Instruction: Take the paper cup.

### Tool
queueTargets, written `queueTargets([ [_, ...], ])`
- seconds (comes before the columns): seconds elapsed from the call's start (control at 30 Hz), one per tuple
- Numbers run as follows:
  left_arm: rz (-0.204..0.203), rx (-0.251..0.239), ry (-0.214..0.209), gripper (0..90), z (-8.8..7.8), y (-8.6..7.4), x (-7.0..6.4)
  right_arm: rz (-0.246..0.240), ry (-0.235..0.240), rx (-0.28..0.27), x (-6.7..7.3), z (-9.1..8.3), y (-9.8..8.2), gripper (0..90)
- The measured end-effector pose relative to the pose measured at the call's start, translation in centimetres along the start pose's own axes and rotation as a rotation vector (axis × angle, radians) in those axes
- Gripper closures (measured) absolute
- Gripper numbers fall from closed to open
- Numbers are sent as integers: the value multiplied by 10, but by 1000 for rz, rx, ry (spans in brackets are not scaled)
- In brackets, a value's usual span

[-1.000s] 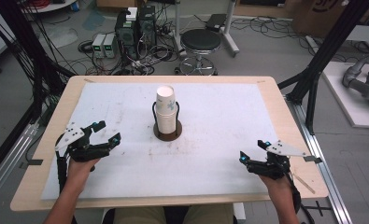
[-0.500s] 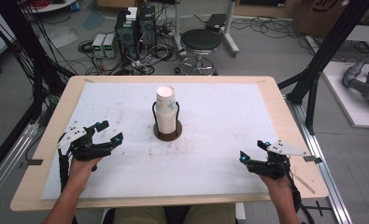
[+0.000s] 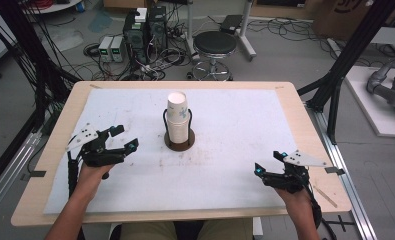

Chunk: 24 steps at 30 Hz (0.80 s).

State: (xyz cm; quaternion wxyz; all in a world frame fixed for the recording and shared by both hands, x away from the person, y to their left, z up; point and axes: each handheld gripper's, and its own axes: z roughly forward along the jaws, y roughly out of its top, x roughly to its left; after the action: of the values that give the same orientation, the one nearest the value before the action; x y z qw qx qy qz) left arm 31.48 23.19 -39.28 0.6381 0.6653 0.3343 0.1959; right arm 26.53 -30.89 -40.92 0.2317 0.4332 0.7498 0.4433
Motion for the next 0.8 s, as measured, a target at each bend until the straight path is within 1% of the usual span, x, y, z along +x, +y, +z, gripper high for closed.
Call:
queueTargets([
  [0.1, 14, -6, -13, 171, 6, 13, -1, -3, 9, 11, 1, 1, 0, 164],
  [0.13, 17, -6, -20, 171, 9, 18, -1, -13, 9, 12, 1, 2, -1, 165],
  [0.17, 17, -6, -20, 170, 9, 18, -1, -13, 9, 12, 1, 2, -1, 165],
  [0.2, 26, 2, -28, 167, 15, 25, -1, -12, 14, 18, 1, 2, -1, 165],
  [0.23, 26, 2, -28, 163, 15, 25, -1, -11, 16, 18, 1, 2, -1, 165],
  [0.27, 27, 11, -43, 163, 21, 32, -2, -8, 18, 19, 1, 2, -1, 165],
  [0.33, 42, 19, -55, 163, 28, 40, -4, -8, 20, 17, 1, 2, -1, 165],
  [0.47, 49, 10, -77, 163, 39, 53, -7, -10, 25, 16, 1, 3, 0, 165],
  [0.53, 51, 10, -79, 163, 42, 56, -8, -9, 30, 20, 1, 3, 0, 165],
  [0.57, 54, 15, -83, 163, 47, 60, -8, -12, 30, 20, 2, 4, 0, 165],
  [0.6, 54, 18, -86, 163, 49, 62, -8, -5, 33, 25, 2, 4, 0, 165],
  [0.73, 53, 22, -92, 163, 59, 66, -7, -10, 35, 26, 2, 4, 0, 165],
  [0.8, 43, 22, -94, 164, 63, 68, -6, -13, 35, 24, 1, 5, 0, 165],
])
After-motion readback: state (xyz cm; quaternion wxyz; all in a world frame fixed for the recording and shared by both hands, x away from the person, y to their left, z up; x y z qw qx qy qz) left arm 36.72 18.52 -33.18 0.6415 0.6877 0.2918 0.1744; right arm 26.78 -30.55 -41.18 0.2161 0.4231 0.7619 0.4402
